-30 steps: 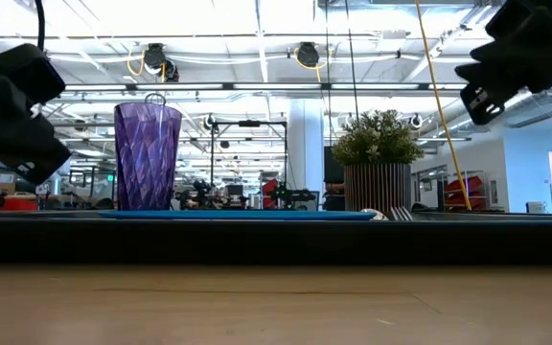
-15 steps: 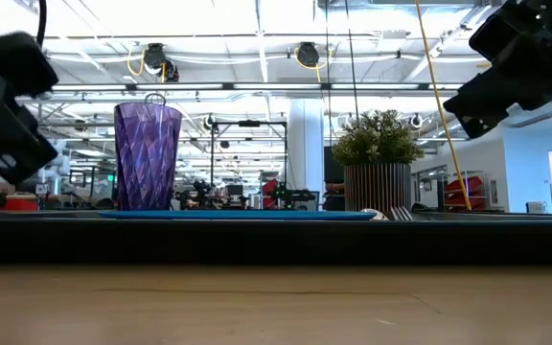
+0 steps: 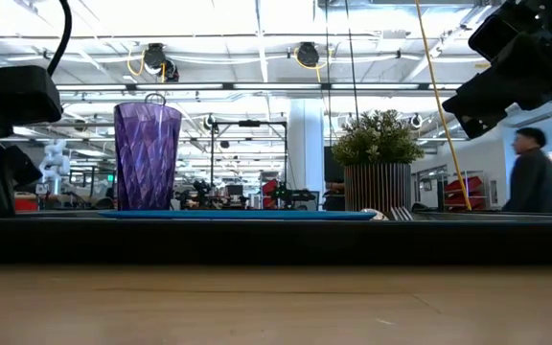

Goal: Pick and place plate/cup/fork/spoon on tray
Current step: Adjust the black serving tray

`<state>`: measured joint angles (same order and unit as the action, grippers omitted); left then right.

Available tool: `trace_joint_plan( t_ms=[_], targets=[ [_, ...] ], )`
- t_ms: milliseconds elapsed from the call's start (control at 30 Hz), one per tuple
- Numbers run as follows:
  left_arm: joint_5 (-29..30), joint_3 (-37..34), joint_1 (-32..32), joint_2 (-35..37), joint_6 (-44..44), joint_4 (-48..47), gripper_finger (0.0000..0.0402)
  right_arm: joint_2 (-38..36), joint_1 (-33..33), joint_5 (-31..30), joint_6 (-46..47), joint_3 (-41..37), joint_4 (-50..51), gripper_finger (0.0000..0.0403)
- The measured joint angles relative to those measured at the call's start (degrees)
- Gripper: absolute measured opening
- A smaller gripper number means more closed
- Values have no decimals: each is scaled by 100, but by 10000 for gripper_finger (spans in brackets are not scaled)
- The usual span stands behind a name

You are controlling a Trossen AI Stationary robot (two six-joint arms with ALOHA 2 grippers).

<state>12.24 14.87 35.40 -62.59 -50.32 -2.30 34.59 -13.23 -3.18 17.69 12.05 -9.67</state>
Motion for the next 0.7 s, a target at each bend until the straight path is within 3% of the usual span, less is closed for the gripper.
trace_joint_plan(
  t_ms=[400, 567, 700],
  targets=[
    [151, 9, -304, -32, -298, -355, 55, 0, 0, -11, 19, 6, 29, 107],
    [138, 5, -393, -34, -276, -400, 55, -2, 15, -711, 356, 13, 920, 107],
    [141, 0, -393, -36, -252, -388, 55, 3, 85, -734, 558, 13, 1459, 107]
  ],
)
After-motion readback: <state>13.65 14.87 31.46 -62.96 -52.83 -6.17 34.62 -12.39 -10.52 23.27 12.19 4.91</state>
